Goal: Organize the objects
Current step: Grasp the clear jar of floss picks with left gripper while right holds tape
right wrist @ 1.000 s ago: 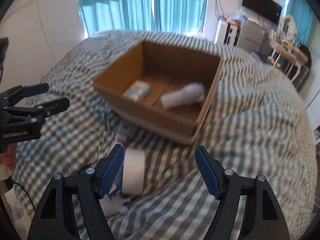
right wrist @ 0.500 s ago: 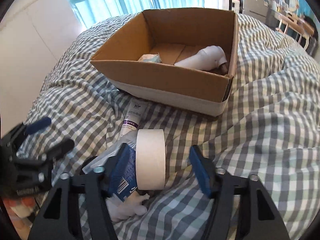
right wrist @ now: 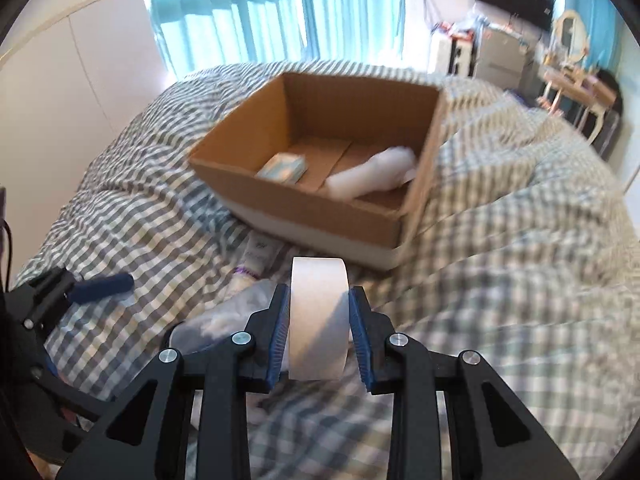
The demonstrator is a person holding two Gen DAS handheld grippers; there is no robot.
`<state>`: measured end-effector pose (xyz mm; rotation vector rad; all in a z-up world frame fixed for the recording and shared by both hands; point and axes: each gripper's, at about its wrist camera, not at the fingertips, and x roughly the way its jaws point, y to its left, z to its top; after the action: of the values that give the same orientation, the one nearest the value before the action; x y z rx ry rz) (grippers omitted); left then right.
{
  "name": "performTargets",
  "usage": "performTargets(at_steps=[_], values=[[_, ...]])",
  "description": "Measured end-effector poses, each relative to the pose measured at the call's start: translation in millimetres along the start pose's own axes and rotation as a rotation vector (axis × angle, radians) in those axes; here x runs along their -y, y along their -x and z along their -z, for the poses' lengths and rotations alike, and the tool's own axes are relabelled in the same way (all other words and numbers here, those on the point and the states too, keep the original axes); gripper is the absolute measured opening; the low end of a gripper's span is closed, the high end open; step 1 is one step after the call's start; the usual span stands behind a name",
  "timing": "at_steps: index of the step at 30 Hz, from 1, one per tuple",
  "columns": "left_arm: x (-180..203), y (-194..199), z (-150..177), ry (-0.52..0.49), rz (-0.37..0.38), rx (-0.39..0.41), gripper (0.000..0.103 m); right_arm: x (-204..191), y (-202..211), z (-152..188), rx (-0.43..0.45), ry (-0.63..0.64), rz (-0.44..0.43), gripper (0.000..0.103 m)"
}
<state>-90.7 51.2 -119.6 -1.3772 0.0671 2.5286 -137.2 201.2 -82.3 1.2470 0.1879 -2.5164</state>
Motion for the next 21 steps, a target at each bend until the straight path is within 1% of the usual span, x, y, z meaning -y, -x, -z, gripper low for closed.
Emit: performTargets(at_steps=[2,4,7,8,10,13,16,21], values=[[7,-10,-2,-0.022,0.002,-0.013,0.092,7,7,-2,0.02,0.004,0.035,0.029],[13,-23,-7,-0.054,-0.036,-0.021,0.092,18,14,-3,0.031,-0.012,0.032,0.029],[15,-36,-17,-0.064,-0.04,-0.016,0.092,32,20,-2,0.041,-0.026,0.055,0.029],[15,-41,-21,-0.071,-0.035,-0.017,0.092,37,20,-1,0.04,-0.032,0.056,0.029],[19,-55,-28,-0.086,-0.009,-0.045,0.092,47,20,1,0.037,-0.061,0.036,0.029],[25,-67,-31,-0.097,0.031,-0.068,0.092,58,19,3,0.034,-0.086,0.011,0.029],[32,-79,-26,-0.108,0.062,-0.085,0.092,59,16,3,0.032,-0.093,0.0,0.029],[35,-84,-14,-0.122,0.097,-0.069,0.091,59,10,0,0.014,-0.096,0.002,0.029]])
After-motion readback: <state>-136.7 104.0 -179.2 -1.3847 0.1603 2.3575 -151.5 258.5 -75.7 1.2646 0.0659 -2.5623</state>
